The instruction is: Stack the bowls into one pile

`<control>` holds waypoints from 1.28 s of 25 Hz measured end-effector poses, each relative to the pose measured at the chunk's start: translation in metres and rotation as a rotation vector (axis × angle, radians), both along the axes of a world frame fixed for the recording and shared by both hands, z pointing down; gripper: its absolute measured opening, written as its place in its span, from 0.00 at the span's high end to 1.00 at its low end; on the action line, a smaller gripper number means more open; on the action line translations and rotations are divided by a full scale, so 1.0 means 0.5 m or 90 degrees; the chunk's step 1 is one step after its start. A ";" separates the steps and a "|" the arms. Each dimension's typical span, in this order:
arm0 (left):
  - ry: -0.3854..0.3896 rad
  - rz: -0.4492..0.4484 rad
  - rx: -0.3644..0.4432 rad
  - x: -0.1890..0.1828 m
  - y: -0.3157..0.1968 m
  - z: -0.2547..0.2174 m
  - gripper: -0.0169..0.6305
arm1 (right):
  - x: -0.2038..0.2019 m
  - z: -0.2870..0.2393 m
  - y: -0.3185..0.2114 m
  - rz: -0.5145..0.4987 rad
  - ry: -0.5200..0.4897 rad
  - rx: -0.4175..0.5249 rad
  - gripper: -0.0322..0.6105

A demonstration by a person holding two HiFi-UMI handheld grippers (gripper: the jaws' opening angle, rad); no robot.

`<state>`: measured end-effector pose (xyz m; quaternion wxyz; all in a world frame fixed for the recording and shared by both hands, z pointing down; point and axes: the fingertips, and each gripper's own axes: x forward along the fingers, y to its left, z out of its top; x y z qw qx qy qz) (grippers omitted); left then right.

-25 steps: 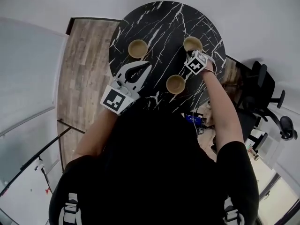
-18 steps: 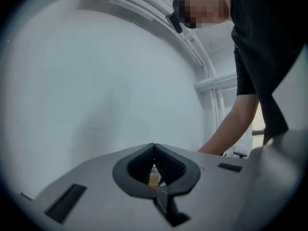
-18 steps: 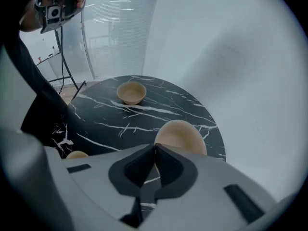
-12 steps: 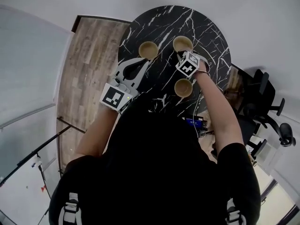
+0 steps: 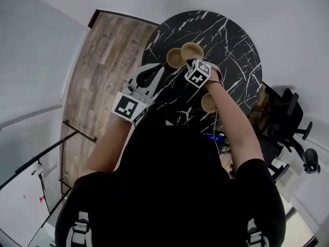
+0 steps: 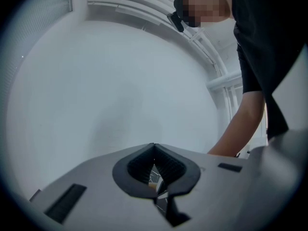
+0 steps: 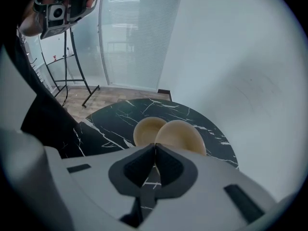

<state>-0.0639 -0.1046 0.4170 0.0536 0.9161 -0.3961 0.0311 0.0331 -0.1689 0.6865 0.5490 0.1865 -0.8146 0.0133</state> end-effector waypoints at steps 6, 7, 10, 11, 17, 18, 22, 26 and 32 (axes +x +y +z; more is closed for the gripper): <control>0.014 -0.012 0.007 -0.036 -0.007 0.002 0.97 | -0.073 0.036 0.005 -0.013 0.009 -0.016 0.94; 0.014 -0.013 0.004 -0.042 -0.007 0.005 0.97 | -0.084 0.043 0.009 -0.016 0.009 -0.022 0.94; 0.011 -0.020 0.000 -0.057 -0.012 0.007 0.97 | -0.111 0.060 0.013 -0.021 0.008 -0.033 0.94; 0.013 -0.020 0.000 -0.060 -0.013 0.005 0.97 | -0.116 0.066 0.015 -0.024 0.011 -0.035 0.94; 0.002 -0.025 -0.023 -0.078 -0.013 0.012 0.97 | -0.133 0.094 0.027 -0.031 0.020 -0.054 0.93; 0.000 -0.027 -0.025 -0.081 -0.015 0.013 0.97 | -0.135 0.096 0.026 -0.031 0.018 -0.054 0.93; 0.010 -0.028 -0.026 -0.083 -0.018 0.017 0.97 | -0.142 0.099 0.026 -0.024 0.010 -0.068 0.89; 0.011 -0.011 -0.021 -0.072 -0.009 0.018 0.97 | -0.139 0.087 0.033 -0.011 -0.007 -0.075 0.84; 0.007 0.029 -0.023 -0.027 -0.005 0.022 0.97 | -0.097 0.041 0.046 0.013 -0.032 -0.080 0.82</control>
